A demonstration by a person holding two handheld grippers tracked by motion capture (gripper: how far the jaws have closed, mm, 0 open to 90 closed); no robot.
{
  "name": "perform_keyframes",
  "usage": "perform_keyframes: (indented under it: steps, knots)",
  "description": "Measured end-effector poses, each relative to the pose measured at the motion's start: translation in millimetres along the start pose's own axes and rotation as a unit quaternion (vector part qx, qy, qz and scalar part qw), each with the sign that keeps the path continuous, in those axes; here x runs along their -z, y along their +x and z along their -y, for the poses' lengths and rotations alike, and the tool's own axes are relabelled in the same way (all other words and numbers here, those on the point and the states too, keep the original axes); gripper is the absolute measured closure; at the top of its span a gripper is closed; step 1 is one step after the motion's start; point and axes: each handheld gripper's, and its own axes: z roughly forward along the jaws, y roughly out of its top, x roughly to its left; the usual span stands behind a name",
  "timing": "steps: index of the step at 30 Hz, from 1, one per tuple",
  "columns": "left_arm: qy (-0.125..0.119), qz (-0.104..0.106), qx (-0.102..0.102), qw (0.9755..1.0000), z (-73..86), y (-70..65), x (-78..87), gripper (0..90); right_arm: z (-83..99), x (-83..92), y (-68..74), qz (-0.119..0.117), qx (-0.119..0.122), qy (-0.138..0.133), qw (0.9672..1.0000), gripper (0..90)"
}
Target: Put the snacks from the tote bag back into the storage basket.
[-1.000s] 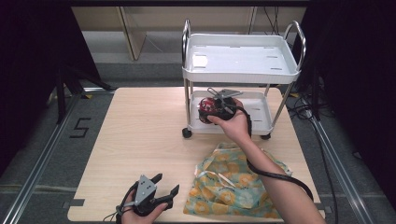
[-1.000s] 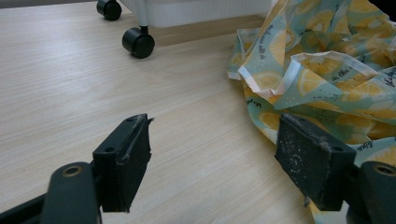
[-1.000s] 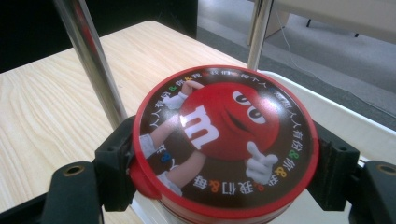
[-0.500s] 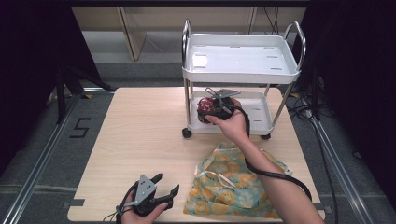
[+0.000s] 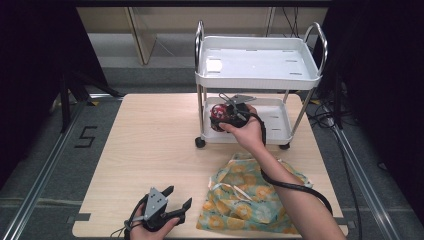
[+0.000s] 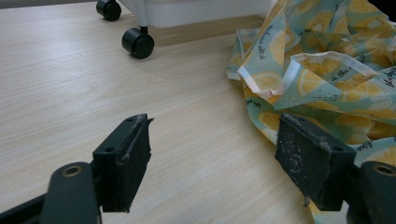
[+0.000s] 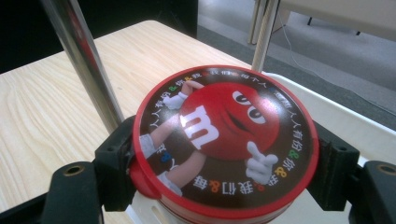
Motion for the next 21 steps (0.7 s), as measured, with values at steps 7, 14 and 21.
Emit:
perform_keyframes:
  steps: [7, 14, 21]
  knots:
    - [0.0, 0.0, 0.0, 1.0, 0.0, -0.1, -0.1, 25.9, -1.2, -2.5, -0.2, 0.001, 0.002, 0.0, 1.0, 26.7]
    - [0.0, 0.0, 0.0, 1.0, -0.1, 0.0, -0.1, 25.9, -1.2, -3.6, 1.0, -0.002, -0.004, 0.002, 1.0, 26.7]
    - [-0.001, 0.0, 0.0, 1.0, -0.1, -0.1, -0.2, 25.9, -0.6, -5.4, 3.1, -0.019, -0.024, 0.0, 0.9995, 26.7]
